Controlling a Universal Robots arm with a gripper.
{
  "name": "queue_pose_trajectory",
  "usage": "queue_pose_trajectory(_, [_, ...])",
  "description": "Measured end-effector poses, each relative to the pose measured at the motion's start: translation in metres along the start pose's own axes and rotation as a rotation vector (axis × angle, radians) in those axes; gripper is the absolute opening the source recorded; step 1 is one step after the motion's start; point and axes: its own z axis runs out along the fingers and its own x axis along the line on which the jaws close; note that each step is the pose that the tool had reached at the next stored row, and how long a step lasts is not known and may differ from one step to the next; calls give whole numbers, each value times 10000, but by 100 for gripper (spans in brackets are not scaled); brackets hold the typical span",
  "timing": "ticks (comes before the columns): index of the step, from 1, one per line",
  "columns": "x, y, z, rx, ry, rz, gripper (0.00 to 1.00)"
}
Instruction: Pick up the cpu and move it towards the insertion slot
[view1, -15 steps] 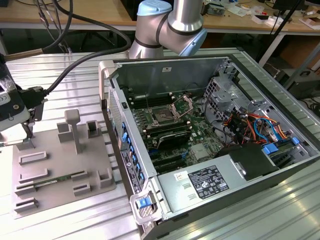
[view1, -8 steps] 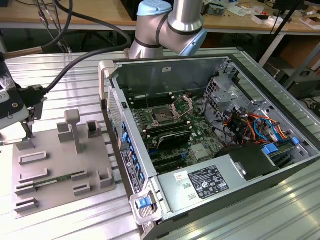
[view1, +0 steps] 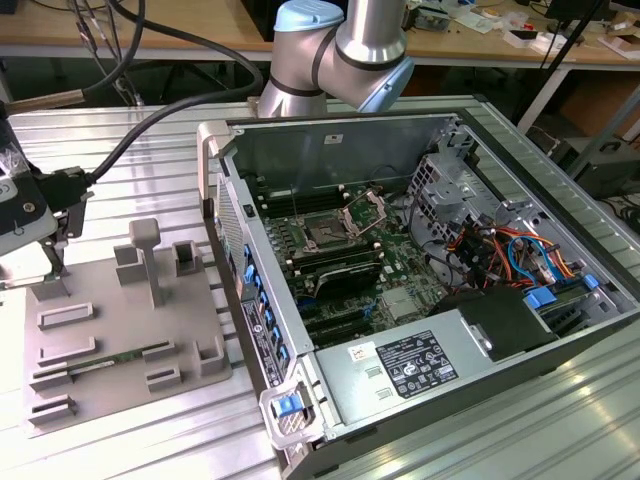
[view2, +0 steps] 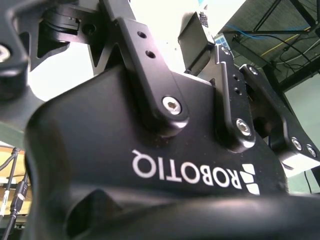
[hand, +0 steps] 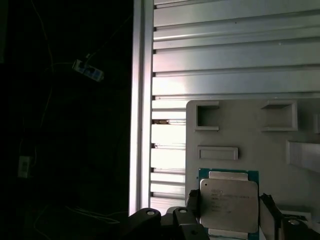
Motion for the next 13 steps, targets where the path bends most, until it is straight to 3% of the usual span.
queue_pose_trajectory(13, [0,4,-73,0,0,0,54])
